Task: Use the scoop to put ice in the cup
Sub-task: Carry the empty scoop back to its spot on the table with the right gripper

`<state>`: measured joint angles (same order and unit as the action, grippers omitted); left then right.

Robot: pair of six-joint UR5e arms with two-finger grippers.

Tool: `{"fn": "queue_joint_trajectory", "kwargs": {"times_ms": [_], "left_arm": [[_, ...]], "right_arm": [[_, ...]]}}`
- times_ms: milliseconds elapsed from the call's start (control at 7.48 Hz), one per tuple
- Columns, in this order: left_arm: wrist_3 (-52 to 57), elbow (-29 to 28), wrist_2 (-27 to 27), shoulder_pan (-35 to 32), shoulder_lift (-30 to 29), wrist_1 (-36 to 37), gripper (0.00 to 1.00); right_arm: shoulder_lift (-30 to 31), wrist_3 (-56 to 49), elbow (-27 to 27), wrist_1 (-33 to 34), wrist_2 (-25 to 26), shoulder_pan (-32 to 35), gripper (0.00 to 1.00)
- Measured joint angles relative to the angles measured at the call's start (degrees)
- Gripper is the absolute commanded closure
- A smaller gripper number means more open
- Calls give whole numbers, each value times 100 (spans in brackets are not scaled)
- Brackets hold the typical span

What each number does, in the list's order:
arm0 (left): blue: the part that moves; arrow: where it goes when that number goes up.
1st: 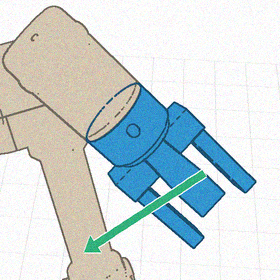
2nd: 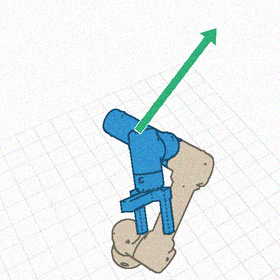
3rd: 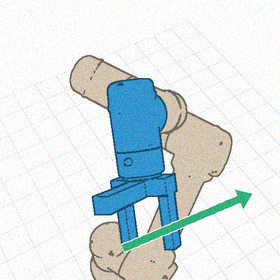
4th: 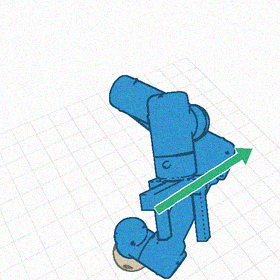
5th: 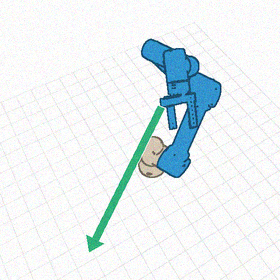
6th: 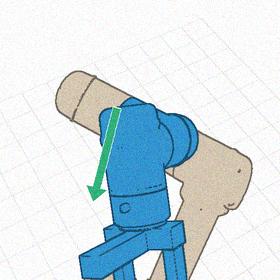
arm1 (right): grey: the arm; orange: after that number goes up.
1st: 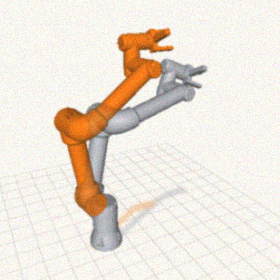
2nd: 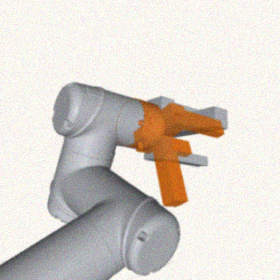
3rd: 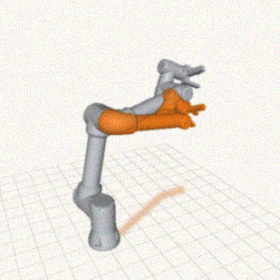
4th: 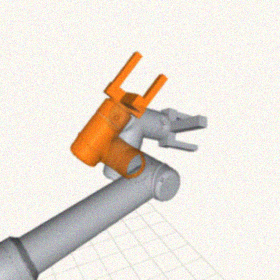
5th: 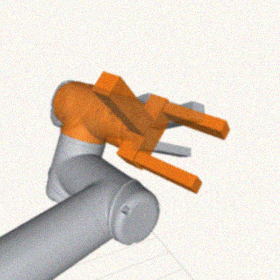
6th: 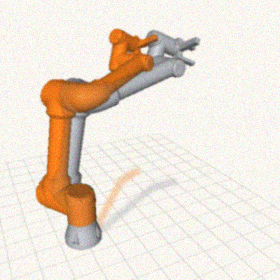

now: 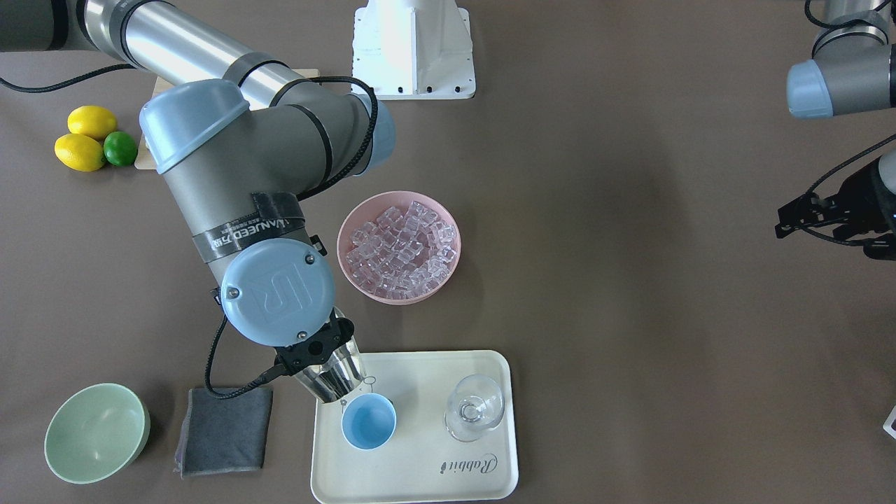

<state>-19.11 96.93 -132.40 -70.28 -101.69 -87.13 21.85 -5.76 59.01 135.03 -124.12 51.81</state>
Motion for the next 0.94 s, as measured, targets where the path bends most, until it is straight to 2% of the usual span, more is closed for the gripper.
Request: {"fn": "queue_joint_trajectory", "kwargs": {"times_ms": [401, 936], "left_arm": [[-448, 129, -120, -257, 140, 792, 3], [-334, 235, -126, -1195, 341, 975, 2]], "right_arm": [[-291, -160, -463, 48, 2, -6, 100], [-887, -454, -1395, 25, 142, -4, 100]]}}
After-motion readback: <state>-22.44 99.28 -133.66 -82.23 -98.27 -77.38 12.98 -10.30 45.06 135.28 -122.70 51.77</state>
